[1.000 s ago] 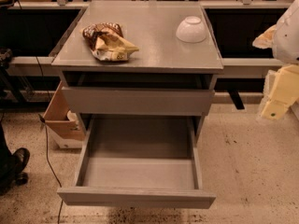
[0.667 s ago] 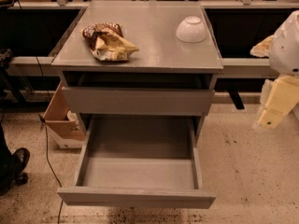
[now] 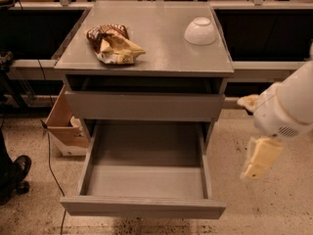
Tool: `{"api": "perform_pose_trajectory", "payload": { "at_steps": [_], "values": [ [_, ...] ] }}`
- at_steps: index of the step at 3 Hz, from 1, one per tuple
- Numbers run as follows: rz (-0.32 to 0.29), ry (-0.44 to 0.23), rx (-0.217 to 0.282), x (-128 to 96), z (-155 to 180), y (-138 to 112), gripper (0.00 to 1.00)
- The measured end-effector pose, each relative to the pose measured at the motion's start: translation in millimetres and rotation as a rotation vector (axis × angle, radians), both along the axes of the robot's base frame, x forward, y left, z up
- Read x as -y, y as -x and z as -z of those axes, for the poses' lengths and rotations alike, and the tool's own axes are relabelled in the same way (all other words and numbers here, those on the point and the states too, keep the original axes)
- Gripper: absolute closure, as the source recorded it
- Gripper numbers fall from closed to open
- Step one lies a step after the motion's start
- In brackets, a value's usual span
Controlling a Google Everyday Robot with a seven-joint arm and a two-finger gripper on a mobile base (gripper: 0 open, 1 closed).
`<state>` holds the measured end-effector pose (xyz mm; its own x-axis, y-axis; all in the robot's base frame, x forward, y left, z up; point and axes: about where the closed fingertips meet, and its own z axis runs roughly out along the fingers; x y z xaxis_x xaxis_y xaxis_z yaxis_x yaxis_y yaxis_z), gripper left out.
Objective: Close middle drawer
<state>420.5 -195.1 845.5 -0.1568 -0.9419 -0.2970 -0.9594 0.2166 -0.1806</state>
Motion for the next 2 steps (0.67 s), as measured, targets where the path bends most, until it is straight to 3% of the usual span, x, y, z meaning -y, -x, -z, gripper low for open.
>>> {"api": "perform_pose_trajectory", "payload": {
  "at_steps": [1, 2],
  "values": [
    [-0.052, -0.024, -0.027, -21, 66, 5, 0.00],
    [-0.085, -0.039, -0.086, -37, 131, 15, 0.00]
  ]
}}
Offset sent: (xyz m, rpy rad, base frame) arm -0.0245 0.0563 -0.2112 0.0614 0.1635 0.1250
